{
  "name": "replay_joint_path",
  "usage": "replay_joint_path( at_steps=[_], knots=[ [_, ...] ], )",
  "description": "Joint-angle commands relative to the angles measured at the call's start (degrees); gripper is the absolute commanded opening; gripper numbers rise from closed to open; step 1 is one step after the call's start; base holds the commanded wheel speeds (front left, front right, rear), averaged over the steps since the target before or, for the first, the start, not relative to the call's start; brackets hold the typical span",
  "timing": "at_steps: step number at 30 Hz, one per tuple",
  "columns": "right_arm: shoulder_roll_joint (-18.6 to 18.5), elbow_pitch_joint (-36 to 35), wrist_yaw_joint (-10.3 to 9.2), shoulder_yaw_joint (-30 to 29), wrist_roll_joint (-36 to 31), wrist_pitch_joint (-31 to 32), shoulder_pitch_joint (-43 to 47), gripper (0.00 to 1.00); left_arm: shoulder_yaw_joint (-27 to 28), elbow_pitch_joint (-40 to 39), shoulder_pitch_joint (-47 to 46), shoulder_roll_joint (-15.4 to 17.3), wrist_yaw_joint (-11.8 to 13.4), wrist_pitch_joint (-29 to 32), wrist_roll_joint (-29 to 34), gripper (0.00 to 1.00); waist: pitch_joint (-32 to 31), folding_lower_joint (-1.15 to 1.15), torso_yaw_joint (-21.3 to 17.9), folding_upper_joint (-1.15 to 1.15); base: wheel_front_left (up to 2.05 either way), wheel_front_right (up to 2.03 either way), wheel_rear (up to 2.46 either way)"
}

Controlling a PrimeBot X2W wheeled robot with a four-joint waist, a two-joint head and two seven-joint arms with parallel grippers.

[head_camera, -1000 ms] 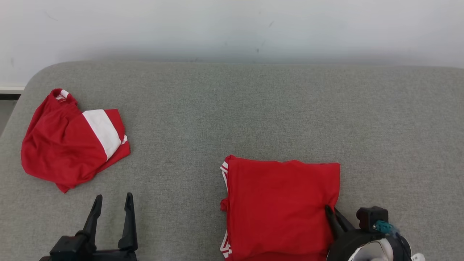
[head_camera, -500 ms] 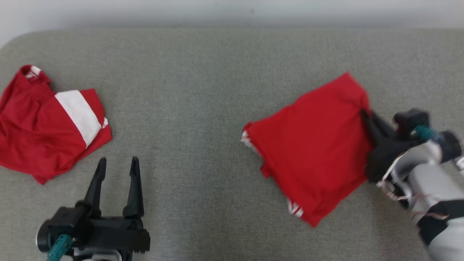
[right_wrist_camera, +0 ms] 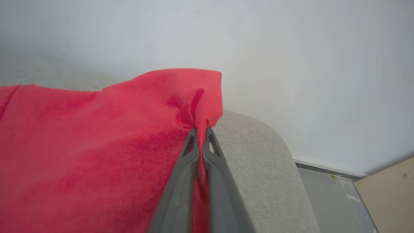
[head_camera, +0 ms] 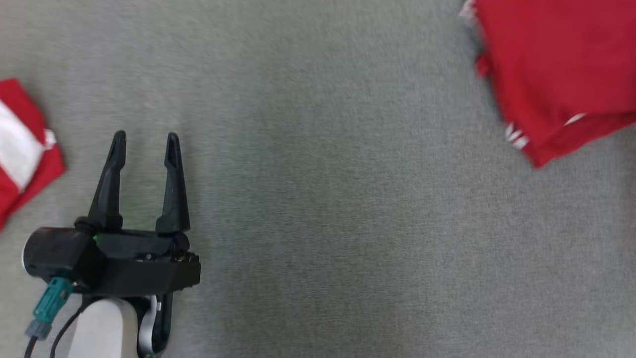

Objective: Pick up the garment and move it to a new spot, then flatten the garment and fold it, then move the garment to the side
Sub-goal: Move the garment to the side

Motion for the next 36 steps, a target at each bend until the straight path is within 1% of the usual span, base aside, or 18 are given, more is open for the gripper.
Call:
replay_joint_path(
  at_steps=[1, 3, 7, 14, 18, 19, 20, 21, 26, 31, 36],
  knots=[
    [-1.52, -0.15, -0.16, -0.34, 0.81, 0.1, -1.39, 0.0, 0.16, -0.18, -1.02, 0.12, -0.48, -0.01, 0.85, 1.0, 5.72, -0.02, -4.55, -0.01, 0.0, 0.0, 0.0],
    [-3.77, -0.06, -0.16, -0.82, 1.35, 0.46, -2.65, 0.0, 0.22, -0.01, -1.72, 0.12, -0.8, -0.01, 1.43, 1.0, 6.08, -0.02, -4.85, -0.01, 0.0, 0.0, 0.0],
    [-6.71, 0.26, -0.16, -2.06, 1.83, 2.16, -4.48, 0.0, 0.52, -0.42, -2.09, 0.11, -1.32, -0.01, 2.03, 1.0, 6.38, -0.02, -4.98, -0.01, 0.0, 0.0, 0.0],
    [-10.22, 2.79, -0.16, -2.26, 1.0, 4.81, -7.53, 0.0, 0.59, -1.53, -1.31, 0.1, -1.77, -0.01, 2.2, 1.0, 7.17, -0.02, -3.95, -0.01, 0.0, 0.0, 0.0],
    [-10.71, 4.75, -0.16, -1.76, 0.27, 5.09, -9.19, 0.0, 1.01, -2.1, -1.07, 0.14, -1.8, -0.01, 2.11, 1.0, 7.67, -0.02, -3.62, -0.01, 0.0, 0.0, 0.0],
    [-10.63, 5.05, -0.16, -1.66, 0.09, 4.71, -9.57, 0.18, 1.14, -2.18, -1.02, 0.14, -1.82, -0.01, 2.11, 1.0, 7.77, -0.02, -3.63, -0.01, 0.0, 0.0, 0.0],
    [-10.62, 5.17, -0.16, -1.34, -0.43, 4.08, -9.87, 0.55, 1.21, -2.2, -0.88, 0.15, -1.83, -0.01, 2.13, 1.0, 7.85, -0.02, -3.65, -0.01, 0.0, 0.0, 0.0],
    [-10.5, 5.44, -0.16, -1.13, -0.84, 3.59, -10.2, 1.0, 1.27, -2.18, -0.8, 0.16, -1.81, -0.01, 2.23, 1.0, 7.91, -0.02, -3.69, -0.01, 0.0, 0.0, 0.0],
    [-9.19, 6.79, -0.16, -0.45, -3.61, 0.88, -11.8, 1.0, 1.38, -1.55, -1.06, 0.17, -1.62, -0.01, 2.0, 1.0, 7.47, -0.02, -3.92, -0.01, 0.0, 0.0, 0.0],
    [-7.9, 7.31, -0.16, -0.07, -5.39, -1.47, -12.03, 1.0, 1.54, -0.86, -0.28, 0.17, -1.36, 0.0, 1.14, 1.0, 5.18, -0.02, -3.88, -0.01, 0.0, 0.0, 0.0],
    [-5.04, 6.02, -0.16, 0.39, -5.2, -5.81, -10.05, 1.0, 2.28, 0.27, 1.7, 0.11, -0.61, -0.01, -0.02, 1.0, 0.24, -0.02, -3.39, -0.01, 0.0, 0.0, 0.0]
  ],
)
